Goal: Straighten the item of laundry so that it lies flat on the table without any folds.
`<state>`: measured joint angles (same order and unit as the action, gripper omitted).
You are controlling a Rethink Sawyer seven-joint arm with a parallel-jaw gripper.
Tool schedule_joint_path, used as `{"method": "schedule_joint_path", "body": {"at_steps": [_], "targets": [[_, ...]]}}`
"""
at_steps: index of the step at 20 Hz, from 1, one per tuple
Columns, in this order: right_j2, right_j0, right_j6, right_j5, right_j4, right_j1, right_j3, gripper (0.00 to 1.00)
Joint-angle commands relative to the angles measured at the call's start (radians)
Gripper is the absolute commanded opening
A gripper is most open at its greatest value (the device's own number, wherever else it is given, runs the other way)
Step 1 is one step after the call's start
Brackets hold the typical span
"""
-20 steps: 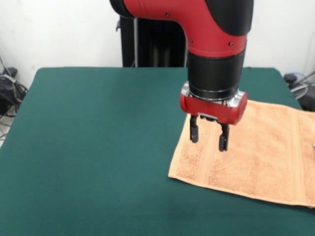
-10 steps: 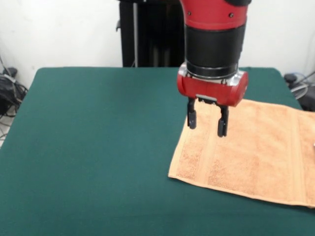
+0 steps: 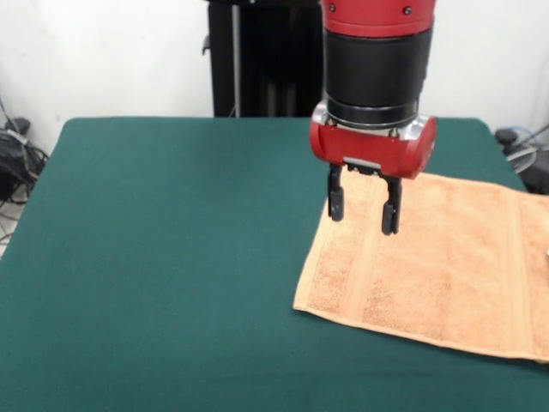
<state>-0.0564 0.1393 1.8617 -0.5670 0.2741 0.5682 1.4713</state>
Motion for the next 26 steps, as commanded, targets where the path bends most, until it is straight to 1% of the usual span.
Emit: {"method": "schedule_joint_path", "body": {"at_steps": [1, 8, 26], "targets": [[0.055, -0.005, 0.069, -0.079, -0.049, -0.013, 0.091, 1.0], [0.063, 0.005, 0.056, -0.059, -0.053, -0.022, 0.098, 1.0], [0.046, -0.01, 0.055, -0.06, -0.071, -0.027, 0.095, 1.0]]}}
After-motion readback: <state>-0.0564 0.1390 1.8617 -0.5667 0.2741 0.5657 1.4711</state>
